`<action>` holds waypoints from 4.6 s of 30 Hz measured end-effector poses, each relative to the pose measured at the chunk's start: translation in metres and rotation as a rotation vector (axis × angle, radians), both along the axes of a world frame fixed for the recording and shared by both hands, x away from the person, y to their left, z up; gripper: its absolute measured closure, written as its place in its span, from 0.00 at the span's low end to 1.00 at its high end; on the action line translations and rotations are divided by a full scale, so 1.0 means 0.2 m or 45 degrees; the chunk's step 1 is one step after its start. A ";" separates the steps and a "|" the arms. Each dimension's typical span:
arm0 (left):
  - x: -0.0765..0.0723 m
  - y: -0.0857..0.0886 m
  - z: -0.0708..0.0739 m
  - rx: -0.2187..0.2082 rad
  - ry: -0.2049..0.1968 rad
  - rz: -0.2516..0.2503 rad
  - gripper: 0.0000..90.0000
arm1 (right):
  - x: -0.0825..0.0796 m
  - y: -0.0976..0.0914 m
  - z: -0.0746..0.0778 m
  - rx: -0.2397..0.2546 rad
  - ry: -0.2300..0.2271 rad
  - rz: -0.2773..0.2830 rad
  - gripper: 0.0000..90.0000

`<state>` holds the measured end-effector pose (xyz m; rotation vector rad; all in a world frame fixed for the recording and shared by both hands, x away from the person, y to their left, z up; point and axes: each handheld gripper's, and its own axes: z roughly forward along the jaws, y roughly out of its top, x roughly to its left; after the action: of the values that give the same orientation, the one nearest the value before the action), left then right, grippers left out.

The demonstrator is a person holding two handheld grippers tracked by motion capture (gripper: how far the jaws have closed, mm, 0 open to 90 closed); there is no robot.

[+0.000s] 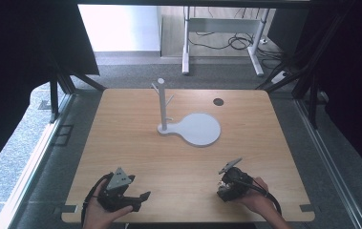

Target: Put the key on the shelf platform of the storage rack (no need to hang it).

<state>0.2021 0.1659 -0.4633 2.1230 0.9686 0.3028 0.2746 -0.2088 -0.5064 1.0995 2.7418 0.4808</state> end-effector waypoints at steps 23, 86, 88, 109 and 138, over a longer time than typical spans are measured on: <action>0.00 0.00 0.00 -0.001 -0.001 0.001 0.25 | 0.03 -0.04 0.01 -0.004 0.038 -0.037 0.58; 0.00 0.01 0.00 -0.006 -0.007 0.008 0.25 | 0.07 -0.11 0.17 0.091 0.103 -0.004 0.99; 0.00 0.01 0.00 -0.003 -0.006 0.007 0.25 | 0.07 -0.11 0.19 0.089 0.095 -0.001 0.99; 0.00 0.01 0.01 -0.005 -0.009 0.006 0.25 | 0.08 -0.12 0.35 0.086 0.034 0.017 0.99; 0.00 0.01 0.01 -0.006 -0.008 0.006 0.25 | 0.14 -0.08 0.49 0.073 -0.017 0.046 0.99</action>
<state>0.2019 0.1681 -0.4613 2.1142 0.9697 0.3091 0.3020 -0.2246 -0.4092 1.0572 2.7569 0.5726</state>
